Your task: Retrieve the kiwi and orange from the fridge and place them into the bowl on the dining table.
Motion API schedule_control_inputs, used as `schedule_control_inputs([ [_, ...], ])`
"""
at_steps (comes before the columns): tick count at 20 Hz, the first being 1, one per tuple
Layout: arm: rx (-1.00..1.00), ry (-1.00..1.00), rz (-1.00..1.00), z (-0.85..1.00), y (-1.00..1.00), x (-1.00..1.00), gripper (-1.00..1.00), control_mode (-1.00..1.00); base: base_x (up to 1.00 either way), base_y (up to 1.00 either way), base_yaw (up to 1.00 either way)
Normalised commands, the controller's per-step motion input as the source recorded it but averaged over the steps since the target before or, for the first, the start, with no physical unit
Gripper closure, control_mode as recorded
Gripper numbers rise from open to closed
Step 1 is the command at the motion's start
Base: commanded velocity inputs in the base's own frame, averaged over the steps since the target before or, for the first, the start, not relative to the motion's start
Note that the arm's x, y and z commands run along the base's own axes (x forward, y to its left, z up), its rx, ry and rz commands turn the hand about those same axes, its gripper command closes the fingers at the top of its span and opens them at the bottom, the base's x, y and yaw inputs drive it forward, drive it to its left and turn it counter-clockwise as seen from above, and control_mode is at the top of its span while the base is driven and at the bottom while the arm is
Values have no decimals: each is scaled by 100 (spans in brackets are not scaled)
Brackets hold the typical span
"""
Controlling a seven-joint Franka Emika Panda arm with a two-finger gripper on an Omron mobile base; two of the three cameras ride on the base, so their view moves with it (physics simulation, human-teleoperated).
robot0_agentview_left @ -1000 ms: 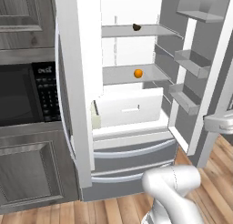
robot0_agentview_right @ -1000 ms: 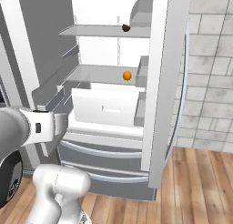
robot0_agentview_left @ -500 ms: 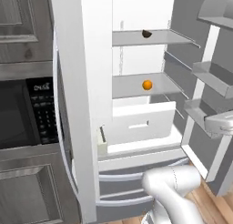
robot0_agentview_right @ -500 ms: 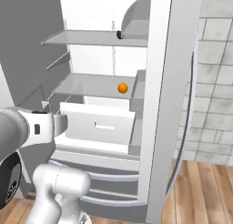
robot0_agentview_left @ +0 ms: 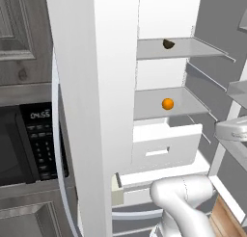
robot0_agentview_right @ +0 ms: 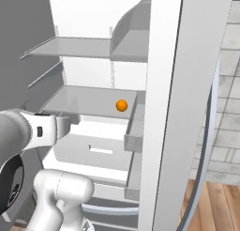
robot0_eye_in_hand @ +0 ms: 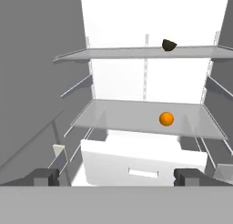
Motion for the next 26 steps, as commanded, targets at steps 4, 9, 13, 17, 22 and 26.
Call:
schedule_control_inputs([
  [4,0,2,0,-1,0,25,-100,-100,75,0,0],
  [9,2,4,0,0,0,94,-100,-100,0,0,0],
  [13,1,2,0,0,0,72,-100,-100,0,0,0],
  [17,0,0,0,0,2,65,-100,-100,0,0,0],
  [22,0,0,0,17,0,31,-100,-100,0,0,0],
  [26,0,0,0,40,0,24,-100,-100,0,0,0],
])
